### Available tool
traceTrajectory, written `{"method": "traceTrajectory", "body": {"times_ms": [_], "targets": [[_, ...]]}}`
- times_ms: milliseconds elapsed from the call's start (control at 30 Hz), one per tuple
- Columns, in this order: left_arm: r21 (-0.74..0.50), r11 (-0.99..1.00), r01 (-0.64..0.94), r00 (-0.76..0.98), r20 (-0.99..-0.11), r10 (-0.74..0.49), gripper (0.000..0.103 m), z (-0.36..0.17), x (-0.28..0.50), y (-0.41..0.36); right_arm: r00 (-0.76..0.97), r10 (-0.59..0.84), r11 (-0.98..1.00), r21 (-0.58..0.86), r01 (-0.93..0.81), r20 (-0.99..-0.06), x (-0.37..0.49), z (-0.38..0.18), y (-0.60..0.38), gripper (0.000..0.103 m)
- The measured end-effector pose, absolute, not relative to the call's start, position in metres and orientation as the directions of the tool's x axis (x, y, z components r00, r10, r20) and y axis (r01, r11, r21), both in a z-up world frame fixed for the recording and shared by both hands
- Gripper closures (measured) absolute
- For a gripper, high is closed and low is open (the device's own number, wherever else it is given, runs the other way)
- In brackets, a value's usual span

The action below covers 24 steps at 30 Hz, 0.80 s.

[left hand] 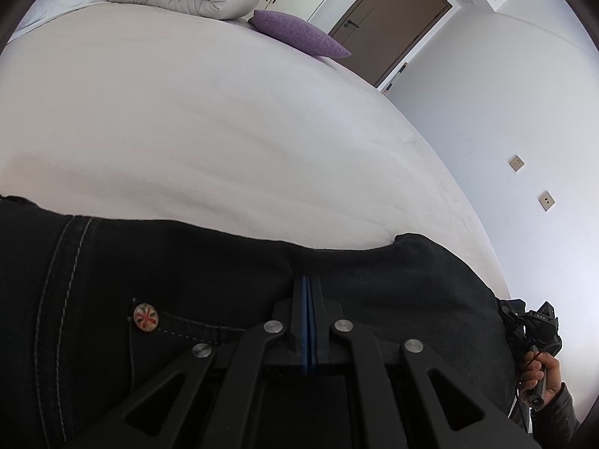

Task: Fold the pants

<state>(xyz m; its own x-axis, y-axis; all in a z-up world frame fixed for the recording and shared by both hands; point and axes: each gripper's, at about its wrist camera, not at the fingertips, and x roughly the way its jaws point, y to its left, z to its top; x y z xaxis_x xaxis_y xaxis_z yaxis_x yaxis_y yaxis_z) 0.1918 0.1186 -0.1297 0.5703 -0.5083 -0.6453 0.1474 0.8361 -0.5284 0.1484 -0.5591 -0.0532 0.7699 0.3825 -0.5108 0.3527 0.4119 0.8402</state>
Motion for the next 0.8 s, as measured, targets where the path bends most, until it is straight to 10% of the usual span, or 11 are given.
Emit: {"method": "traceTrajectory", "body": {"times_ms": [333,567,800], "targets": [[-0.485,0.869,0.1,0.575,-0.685,-0.448,0.103,-0.105,0.18,0.112,0.818,0.022,0.401,0.754,0.52,-0.576,0.038,-0.003,-0.66,0.103],[-0.675,0.653,0.345,0.455,-0.488,-0.745,0.103,-0.067,0.141,-0.025,0.836,0.397,0.479,0.862,0.165,-0.38,0.093,0.033,-0.544,0.103],[-0.717,0.631,0.298,0.335,-0.54,-0.772,0.1,-0.138,0.121,-0.079,0.677,0.564,0.463,0.86,0.216,-0.473,0.126,-0.056,-0.472,0.103]]}}
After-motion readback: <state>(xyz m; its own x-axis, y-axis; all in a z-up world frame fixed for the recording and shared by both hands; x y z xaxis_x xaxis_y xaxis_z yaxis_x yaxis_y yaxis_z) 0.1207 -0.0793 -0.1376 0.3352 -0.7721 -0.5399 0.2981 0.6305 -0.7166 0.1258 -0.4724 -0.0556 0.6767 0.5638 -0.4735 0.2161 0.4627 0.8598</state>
